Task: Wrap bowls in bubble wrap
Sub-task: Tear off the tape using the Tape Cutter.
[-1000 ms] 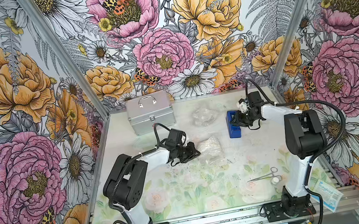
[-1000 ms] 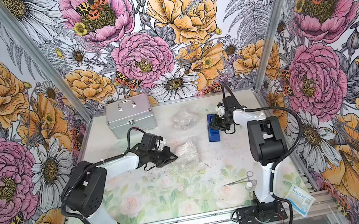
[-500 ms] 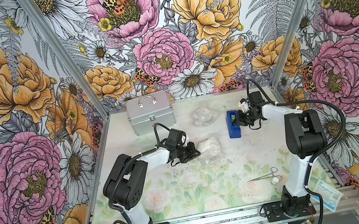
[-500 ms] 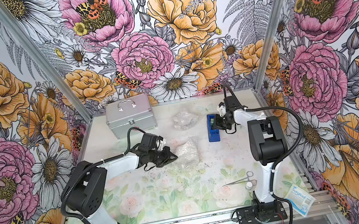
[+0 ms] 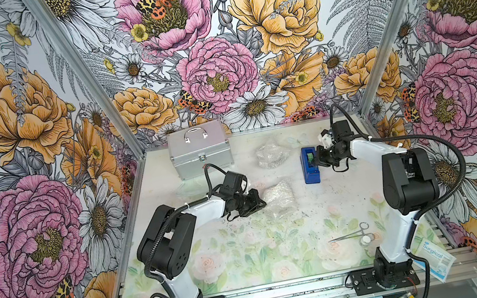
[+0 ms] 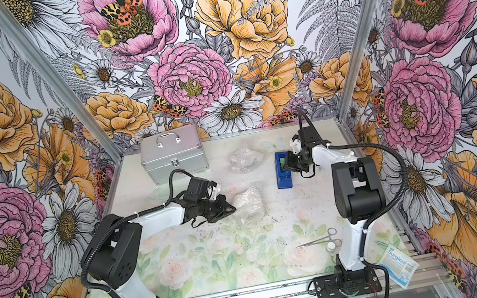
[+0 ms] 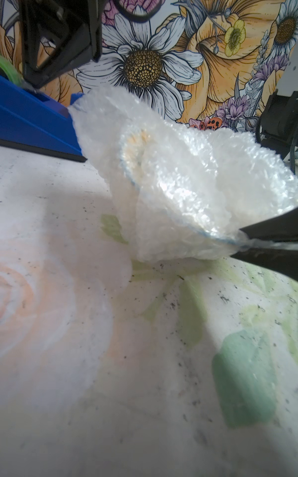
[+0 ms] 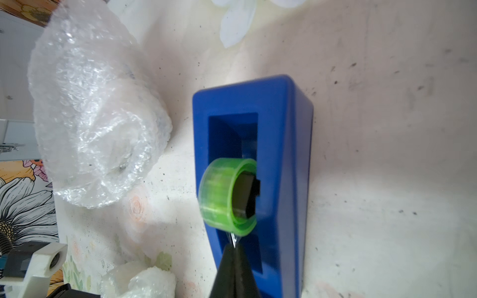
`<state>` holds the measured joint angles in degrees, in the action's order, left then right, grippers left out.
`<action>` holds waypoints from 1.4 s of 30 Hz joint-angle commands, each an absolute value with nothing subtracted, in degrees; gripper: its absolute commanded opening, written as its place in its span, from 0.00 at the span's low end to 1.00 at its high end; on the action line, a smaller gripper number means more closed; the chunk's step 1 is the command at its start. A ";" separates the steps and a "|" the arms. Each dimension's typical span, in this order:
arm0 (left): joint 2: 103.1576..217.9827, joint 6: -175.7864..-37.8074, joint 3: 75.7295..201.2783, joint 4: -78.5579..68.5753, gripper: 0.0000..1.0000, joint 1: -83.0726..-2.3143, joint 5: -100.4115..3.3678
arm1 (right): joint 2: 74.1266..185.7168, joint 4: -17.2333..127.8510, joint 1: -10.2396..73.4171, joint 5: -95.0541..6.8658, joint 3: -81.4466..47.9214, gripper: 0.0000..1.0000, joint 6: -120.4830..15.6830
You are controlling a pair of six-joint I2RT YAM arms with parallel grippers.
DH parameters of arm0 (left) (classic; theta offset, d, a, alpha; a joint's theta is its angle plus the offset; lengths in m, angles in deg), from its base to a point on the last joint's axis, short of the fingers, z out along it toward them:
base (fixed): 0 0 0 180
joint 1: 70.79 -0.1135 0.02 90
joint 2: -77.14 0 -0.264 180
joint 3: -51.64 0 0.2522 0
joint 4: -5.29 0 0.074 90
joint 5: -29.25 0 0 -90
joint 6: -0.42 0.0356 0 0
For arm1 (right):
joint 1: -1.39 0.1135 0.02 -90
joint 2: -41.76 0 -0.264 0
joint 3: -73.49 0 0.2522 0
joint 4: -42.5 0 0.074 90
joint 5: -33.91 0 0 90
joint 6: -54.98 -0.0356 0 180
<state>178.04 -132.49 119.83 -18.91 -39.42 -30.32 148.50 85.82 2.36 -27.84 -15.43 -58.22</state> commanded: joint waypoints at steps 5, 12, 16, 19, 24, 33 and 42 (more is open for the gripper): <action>178.15 -131.24 118.28 -19.56 0.03 -39.41 -31.28 | 142.13 86.12 4.17 -27.78 -13.31 0.00 -59.62; 178.39 -131.35 117.96 -19.11 0.03 -39.41 -31.34 | 136.92 88.14 5.80 -28.96 -7.68 0.00 -59.54; 178.48 -131.41 117.87 -18.93 0.02 -39.32 -31.40 | 132.34 88.49 6.77 -29.46 -3.25 0.00 -59.88; 178.57 -131.41 117.88 -18.85 0.02 -39.15 -31.39 | 129.28 89.15 7.91 -30.87 -0.49 0.00 -60.15; 178.57 -131.50 117.79 -18.67 0.02 -39.16 -31.41 | 128.06 89.93 9.61 -33.30 3.17 0.00 -60.11; 178.48 -131.59 117.87 -18.76 0.01 -39.13 -31.62 | 133.71 89.84 13.49 -40.08 3.95 0.00 -59.52; 178.39 -131.68 117.96 -18.82 0.01 -39.20 -31.47 | 130.30 92.23 13.77 -42.91 3.80 0.53 -59.20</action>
